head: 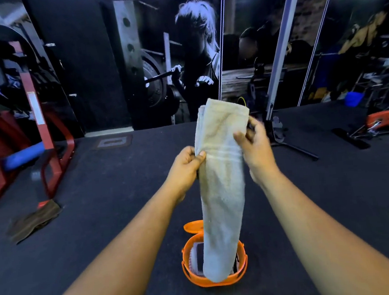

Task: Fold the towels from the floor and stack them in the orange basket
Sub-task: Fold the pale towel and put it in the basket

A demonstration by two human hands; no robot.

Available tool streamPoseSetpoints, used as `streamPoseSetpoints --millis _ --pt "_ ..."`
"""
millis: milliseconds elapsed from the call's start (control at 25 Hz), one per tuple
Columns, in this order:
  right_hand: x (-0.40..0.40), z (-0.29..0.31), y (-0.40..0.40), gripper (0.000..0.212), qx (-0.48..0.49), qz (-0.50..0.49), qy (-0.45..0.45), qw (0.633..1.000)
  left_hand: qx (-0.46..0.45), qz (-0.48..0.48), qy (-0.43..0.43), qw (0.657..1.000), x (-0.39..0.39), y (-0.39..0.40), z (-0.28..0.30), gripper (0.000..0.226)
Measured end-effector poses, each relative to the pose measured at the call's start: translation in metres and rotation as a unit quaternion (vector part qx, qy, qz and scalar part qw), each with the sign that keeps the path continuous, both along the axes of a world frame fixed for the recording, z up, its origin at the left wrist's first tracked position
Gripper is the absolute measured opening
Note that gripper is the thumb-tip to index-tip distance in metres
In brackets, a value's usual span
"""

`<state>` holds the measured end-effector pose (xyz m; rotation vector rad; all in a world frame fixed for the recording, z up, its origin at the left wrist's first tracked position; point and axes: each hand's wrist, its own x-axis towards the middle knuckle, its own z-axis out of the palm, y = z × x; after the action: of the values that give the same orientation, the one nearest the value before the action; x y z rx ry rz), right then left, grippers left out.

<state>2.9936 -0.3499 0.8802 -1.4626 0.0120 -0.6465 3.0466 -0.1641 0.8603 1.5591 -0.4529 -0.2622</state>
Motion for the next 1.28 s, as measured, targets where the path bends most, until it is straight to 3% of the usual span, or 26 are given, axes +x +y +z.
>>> streamPoseSetpoints --millis 80,120,200,280,400,520,640,720,840,960,1040,1160,1280 --pt "-0.031 -0.052 0.012 0.105 -0.03 0.064 0.096 0.993 -0.02 -0.003 0.013 1.0 0.001 -0.005 0.01 0.021" --pt "-0.049 -0.073 0.021 0.106 -0.036 0.101 0.146 0.983 -0.039 0.002 0.026 0.999 0.004 -0.006 0.016 0.022" --pt "-0.069 -0.103 0.032 0.079 0.017 0.156 0.202 0.967 -0.074 0.01 0.056 0.996 0.012 -0.004 0.022 0.027" --pt "-0.066 -0.114 0.032 0.048 0.064 0.123 0.21 0.968 -0.087 -0.037 0.093 0.991 0.012 0.003 0.009 0.046" --pt "-0.051 -0.092 0.029 0.031 0.127 0.101 0.174 0.971 -0.009 -0.112 0.178 0.978 -0.018 0.025 -0.055 0.079" --pt "-0.037 -0.076 0.03 0.03 0.177 0.133 0.201 0.954 0.06 -0.17 0.214 0.96 -0.053 0.033 -0.103 0.066" --pt "-0.036 -0.076 0.021 0.035 0.25 0.157 0.222 0.929 0.002 -0.135 0.211 0.968 -0.057 0.022 -0.102 0.044" --pt "-0.047 -0.088 0.009 0.039 0.204 0.185 0.262 0.925 -0.034 -0.081 0.203 0.975 -0.05 0.013 -0.088 0.034" --pt "-0.072 -0.113 0.006 0.032 0.066 0.24 0.353 0.902 -0.026 -0.061 0.224 0.972 -0.035 0.003 -0.074 0.035" --pt "-0.072 -0.12 0.012 0.017 0.061 0.184 0.275 0.942 -0.03 -0.108 0.256 0.96 -0.021 0.007 -0.075 0.033" --pt "-0.063 -0.119 0.011 0.023 0.048 0.138 0.231 0.962 -0.001 -0.139 0.239 0.961 -0.017 0.015 -0.086 0.039" --pt "-0.052 -0.121 0.017 0.025 0.019 0.12 0.216 0.969 0.062 -0.053 0.224 0.971 -0.007 0.021 -0.083 0.031" --pt "-0.041 -0.116 0.033 0.021 0.032 0.076 0.193 0.978 0.019 0.0 0.25 0.968 0.011 0.021 -0.07 0.032"
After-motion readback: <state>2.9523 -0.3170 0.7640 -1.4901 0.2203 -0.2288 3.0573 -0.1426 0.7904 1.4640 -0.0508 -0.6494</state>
